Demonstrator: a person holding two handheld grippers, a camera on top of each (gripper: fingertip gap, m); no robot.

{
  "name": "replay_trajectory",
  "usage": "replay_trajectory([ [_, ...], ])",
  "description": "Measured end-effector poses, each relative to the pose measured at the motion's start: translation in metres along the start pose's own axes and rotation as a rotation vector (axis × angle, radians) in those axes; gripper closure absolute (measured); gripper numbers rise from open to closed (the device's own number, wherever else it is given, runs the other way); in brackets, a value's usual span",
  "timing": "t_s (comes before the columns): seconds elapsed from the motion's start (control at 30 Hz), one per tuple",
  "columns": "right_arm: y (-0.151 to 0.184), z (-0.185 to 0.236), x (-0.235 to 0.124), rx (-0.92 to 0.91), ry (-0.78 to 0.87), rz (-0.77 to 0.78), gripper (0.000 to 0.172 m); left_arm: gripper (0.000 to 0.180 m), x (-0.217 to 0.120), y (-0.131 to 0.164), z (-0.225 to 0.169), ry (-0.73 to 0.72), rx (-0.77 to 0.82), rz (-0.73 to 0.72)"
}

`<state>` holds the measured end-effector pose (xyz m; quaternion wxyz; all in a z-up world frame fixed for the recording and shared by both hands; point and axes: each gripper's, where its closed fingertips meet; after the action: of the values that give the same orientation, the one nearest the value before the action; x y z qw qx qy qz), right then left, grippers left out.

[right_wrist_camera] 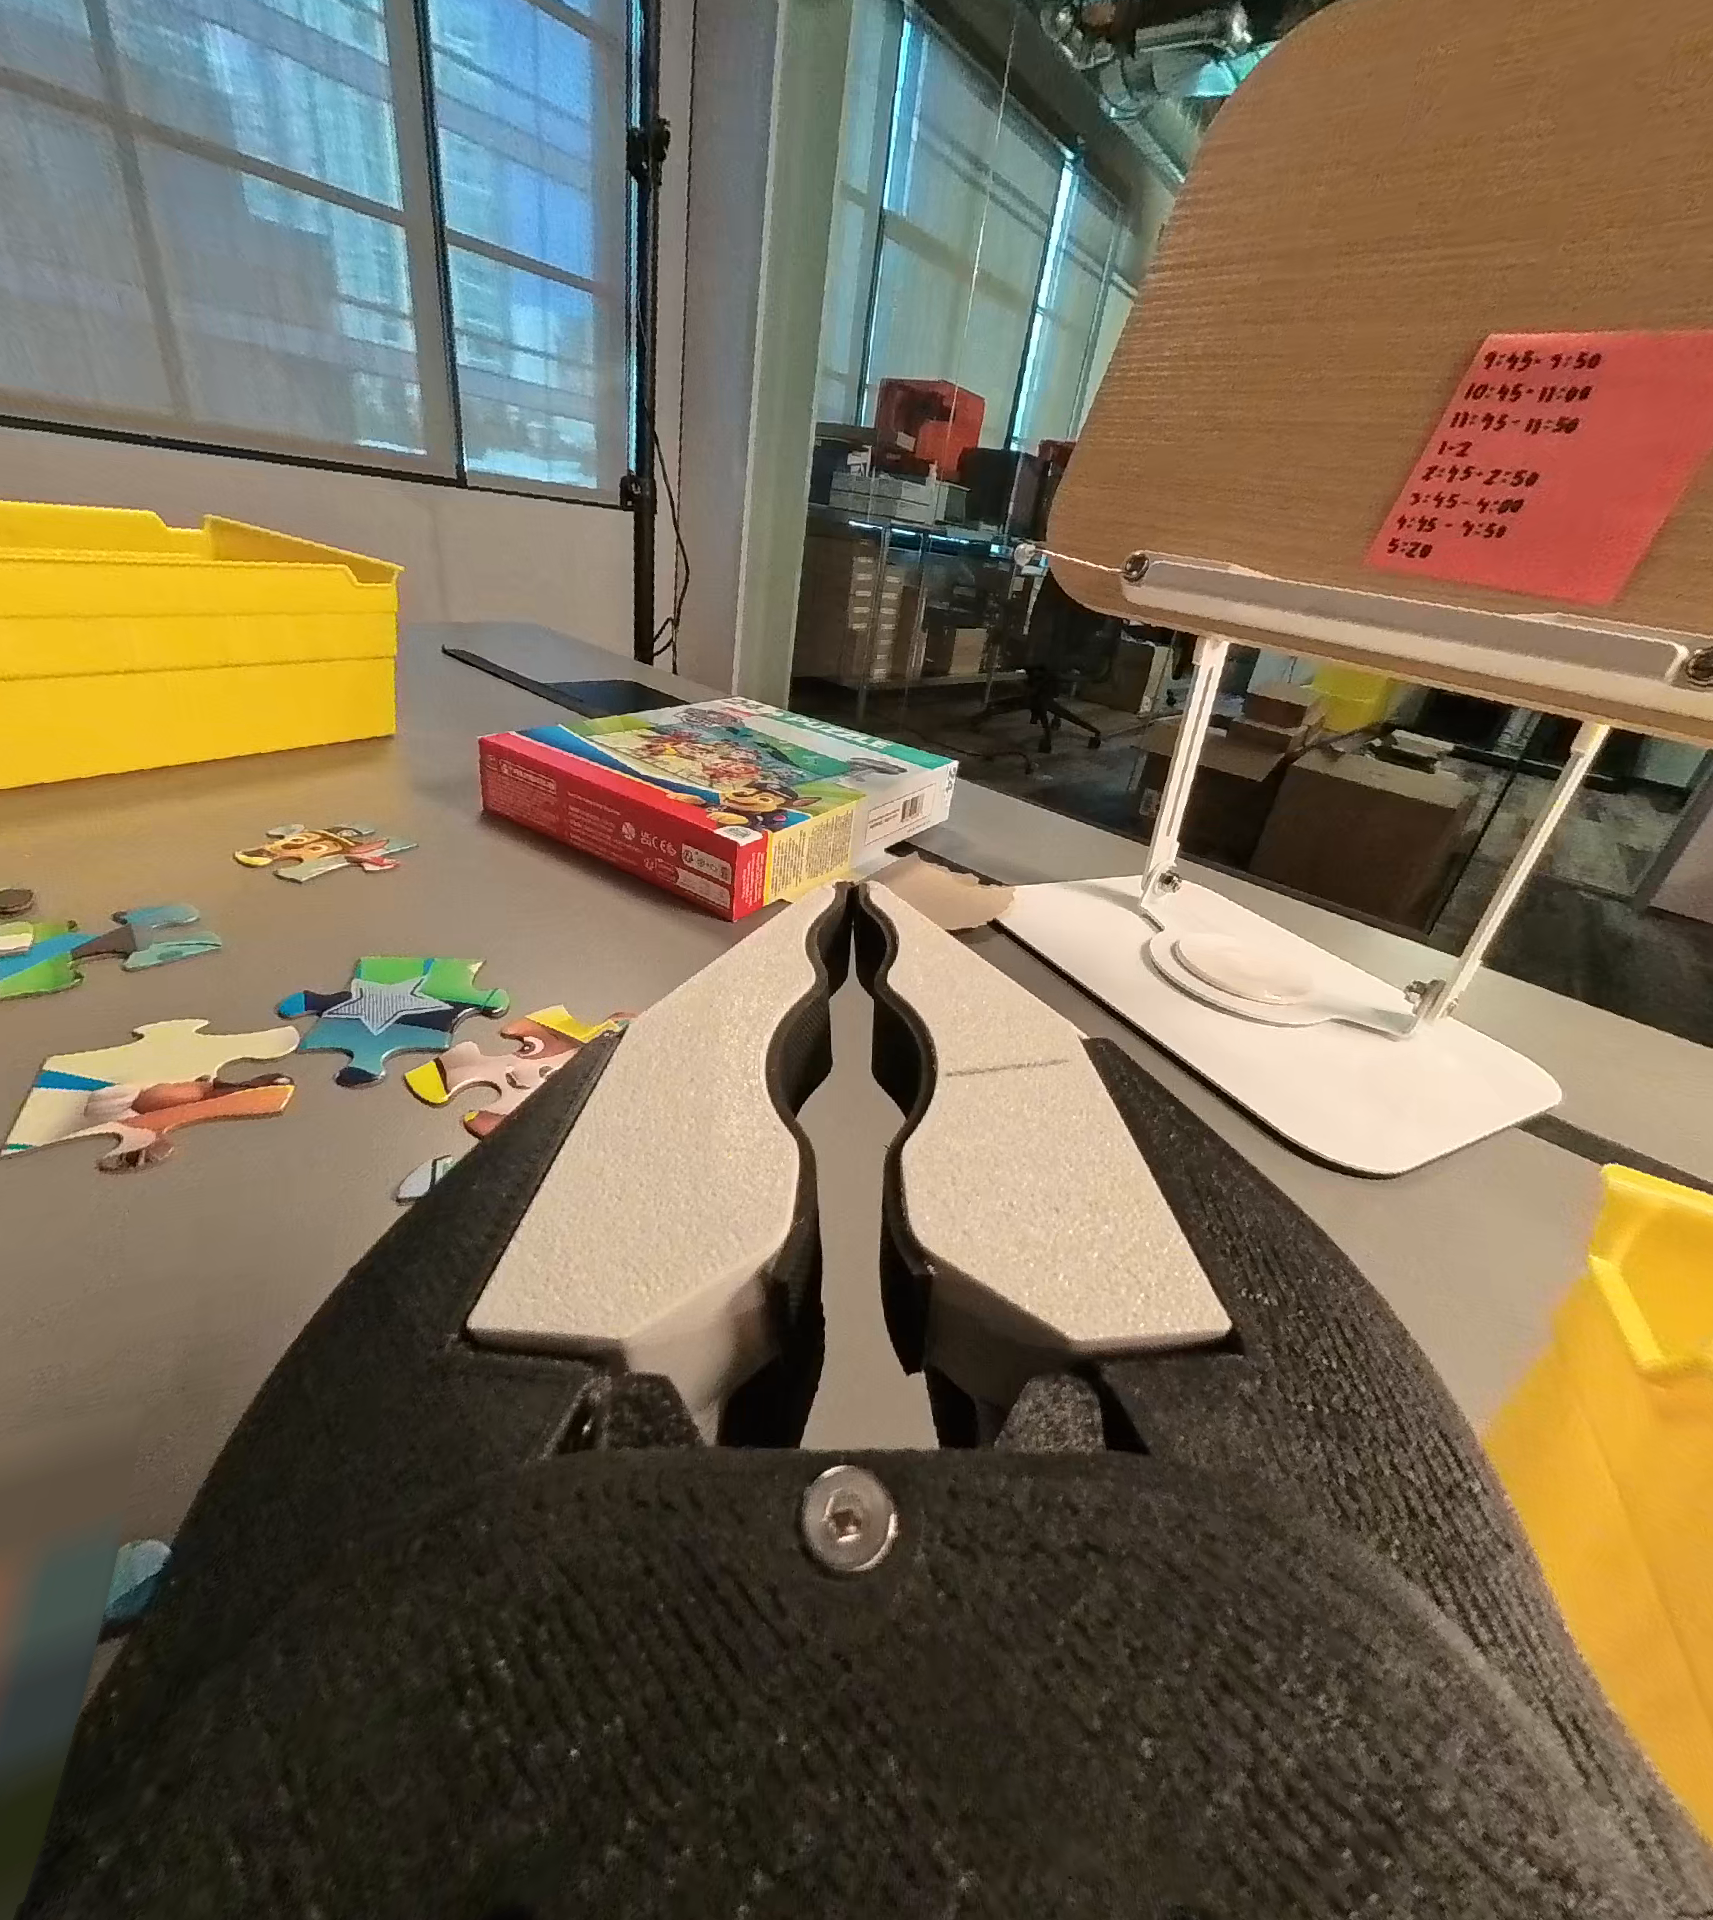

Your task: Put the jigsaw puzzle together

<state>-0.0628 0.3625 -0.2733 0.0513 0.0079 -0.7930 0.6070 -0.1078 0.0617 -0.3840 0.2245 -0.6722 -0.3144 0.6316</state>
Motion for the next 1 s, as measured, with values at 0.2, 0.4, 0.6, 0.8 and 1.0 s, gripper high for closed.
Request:
replay_trajectory([
  [0.2,0.0,0.0,0.0,0.002,-0.003,0.0,0.172,0.125,-0.003,0.003,-0.009,0.074,0.056,0.051],
  [0.4,0.0,0.001,0.001,0.0,-0.005,0.002,0.172,0.126,-0.002,-0.058,-0.024,0.163,0.09,-0.134],
  [0.6,0.0,-0.002,0.0,0.004,0.007,-0.004,0.172,0.104,0.053,-0.085,-0.012,0.149,0.134,-0.052],
  [0.8,0.0,-0.004,0.0,0.013,0.009,-0.006,0.172,0.096,0.087,-0.084,-0.009,0.162,0.183,0.075],
  [1.0,-0.001,-0.003,0.0,-0.009,0.015,-0.008,0.172,0.127,0.085,-0.087,-0.017,0.221,0.133,0.076],
])
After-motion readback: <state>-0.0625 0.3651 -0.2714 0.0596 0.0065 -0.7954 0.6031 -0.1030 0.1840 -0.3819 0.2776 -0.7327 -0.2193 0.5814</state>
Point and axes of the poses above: each gripper's, where its closed fingertips meet, x out along the fingers, y out of its underside, z = x × y across the jaws, and after that the axes turned 7 degrees about -x, right-handed
